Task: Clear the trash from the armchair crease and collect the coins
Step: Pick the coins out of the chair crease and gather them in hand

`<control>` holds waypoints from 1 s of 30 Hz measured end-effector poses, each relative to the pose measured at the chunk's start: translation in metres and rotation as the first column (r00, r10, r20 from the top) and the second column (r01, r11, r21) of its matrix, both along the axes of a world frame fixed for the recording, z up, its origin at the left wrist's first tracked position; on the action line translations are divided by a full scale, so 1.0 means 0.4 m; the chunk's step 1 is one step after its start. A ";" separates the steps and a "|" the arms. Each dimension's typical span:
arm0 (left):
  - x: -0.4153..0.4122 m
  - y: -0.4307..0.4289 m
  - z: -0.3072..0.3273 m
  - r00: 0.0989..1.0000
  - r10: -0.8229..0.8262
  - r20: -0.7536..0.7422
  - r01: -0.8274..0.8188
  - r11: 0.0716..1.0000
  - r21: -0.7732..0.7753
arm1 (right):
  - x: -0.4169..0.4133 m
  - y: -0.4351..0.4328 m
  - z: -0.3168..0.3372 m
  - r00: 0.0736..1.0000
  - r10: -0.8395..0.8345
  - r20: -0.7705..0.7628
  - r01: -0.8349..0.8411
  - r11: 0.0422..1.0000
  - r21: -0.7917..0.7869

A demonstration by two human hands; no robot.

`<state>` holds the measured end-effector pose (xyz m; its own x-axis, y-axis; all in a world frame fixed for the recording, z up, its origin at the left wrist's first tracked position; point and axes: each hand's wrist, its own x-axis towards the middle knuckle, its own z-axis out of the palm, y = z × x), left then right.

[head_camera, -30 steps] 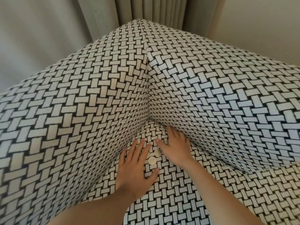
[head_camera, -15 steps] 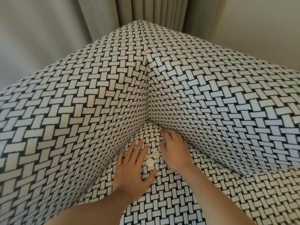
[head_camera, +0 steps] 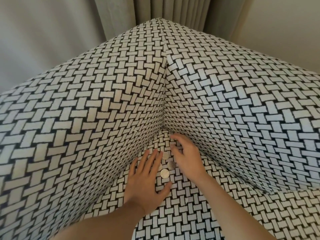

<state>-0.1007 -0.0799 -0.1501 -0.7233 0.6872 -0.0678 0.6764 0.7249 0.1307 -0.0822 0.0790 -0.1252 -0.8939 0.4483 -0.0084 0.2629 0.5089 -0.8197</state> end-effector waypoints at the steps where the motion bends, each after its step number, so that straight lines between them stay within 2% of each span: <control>1: 0.001 -0.001 0.000 1.000 -0.001 0.005 0.001 1.000 0.006 | -0.010 0.001 0.000 0.998 -0.006 0.059 0.010 0.998 -0.067; 3: 0.001 -0.002 -0.001 1.000 -0.006 0.010 0.005 1.000 0.011 | -0.030 0.001 -0.006 0.980 -0.025 0.199 0.053 0.989 -0.139; 6: 0.001 0.000 0.000 0.999 0.002 0.036 -0.002 1.000 0.011 | -0.048 0.005 -0.021 0.920 -0.008 0.391 0.022 0.999 -0.030; 11: -0.001 -0.006 -0.017 0.999 0.011 0.031 -0.012 1.000 0.020 | -0.064 0.015 -0.031 0.842 0.035 0.538 -0.147 0.975 0.166; 22: 0.002 -0.005 -0.009 1.000 0.001 0.011 -0.002 1.000 0.024 | 0.005 0.057 0.012 0.878 0.110 0.466 -0.260 0.926 0.273; 30: 0.001 -0.011 -0.020 1.000 0.010 0.008 -0.010 0.999 0.042 | 0.096 0.019 0.086 0.852 0.211 0.479 -0.354 0.906 0.232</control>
<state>-0.1004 -0.0842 -0.1581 -0.7298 0.6823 -0.0443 0.6680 0.7253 0.1662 -0.0438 0.0867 -0.0910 -0.9173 0.2209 -0.3312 0.3592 0.8178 -0.4497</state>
